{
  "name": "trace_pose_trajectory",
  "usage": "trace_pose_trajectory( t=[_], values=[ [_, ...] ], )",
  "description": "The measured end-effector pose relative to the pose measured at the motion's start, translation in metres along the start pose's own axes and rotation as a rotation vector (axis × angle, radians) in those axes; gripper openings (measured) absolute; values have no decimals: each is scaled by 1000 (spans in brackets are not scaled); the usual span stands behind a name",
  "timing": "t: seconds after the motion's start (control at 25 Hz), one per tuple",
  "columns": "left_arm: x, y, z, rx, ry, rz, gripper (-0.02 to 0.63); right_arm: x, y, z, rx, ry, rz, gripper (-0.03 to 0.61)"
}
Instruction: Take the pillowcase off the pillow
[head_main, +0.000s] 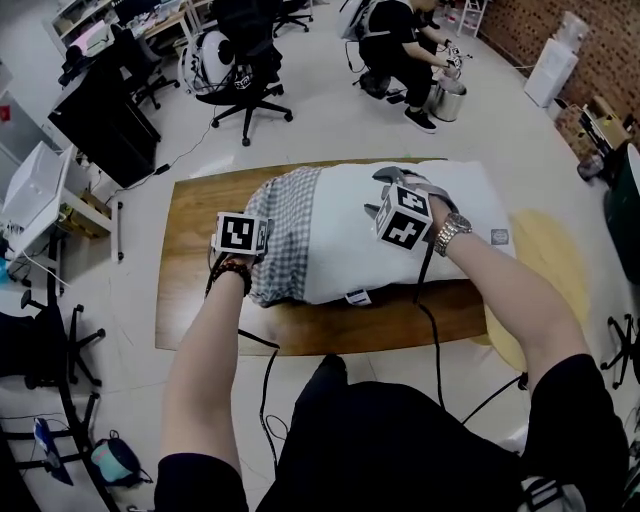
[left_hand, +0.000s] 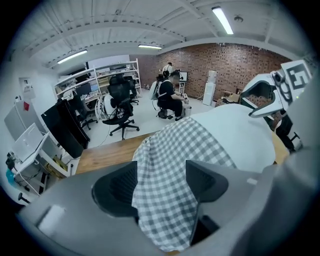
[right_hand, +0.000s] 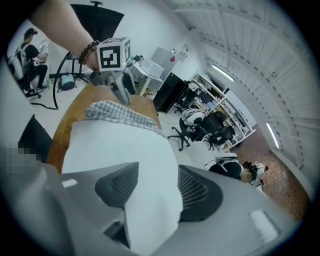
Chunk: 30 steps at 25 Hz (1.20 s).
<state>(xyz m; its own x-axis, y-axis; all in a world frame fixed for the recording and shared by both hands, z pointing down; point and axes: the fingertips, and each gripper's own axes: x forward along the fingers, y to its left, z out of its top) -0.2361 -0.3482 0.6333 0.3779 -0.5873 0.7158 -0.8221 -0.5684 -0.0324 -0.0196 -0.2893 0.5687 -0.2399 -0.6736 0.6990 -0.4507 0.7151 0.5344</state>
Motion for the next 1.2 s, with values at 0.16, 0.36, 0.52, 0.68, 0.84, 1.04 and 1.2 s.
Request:
trace_pose_trajectory(
  t=[0.16,0.36,0.52,0.68,0.84,1.04,1.2],
  values=[
    [33,18,2,-7,71,-43,327,23,-21,13,88,-6,98,250],
    [70,47,7,-16,146,-94,336,52,-32,49,163,-9,260,278],
    [95,68,-5,-22,207,-129,347,74,-20,71,159,28,389,304],
    [121,85,-19,-37,274,-150,348,97,-19,71,129,84,472,311],
    [142,102,-29,-56,330,-159,350,120,-24,69,136,113,501,311],
    [162,121,-40,-113,382,-183,320,142,-28,68,129,156,482,244],
    [174,123,-41,-129,400,-198,181,148,-37,64,103,165,424,105]
  ],
)
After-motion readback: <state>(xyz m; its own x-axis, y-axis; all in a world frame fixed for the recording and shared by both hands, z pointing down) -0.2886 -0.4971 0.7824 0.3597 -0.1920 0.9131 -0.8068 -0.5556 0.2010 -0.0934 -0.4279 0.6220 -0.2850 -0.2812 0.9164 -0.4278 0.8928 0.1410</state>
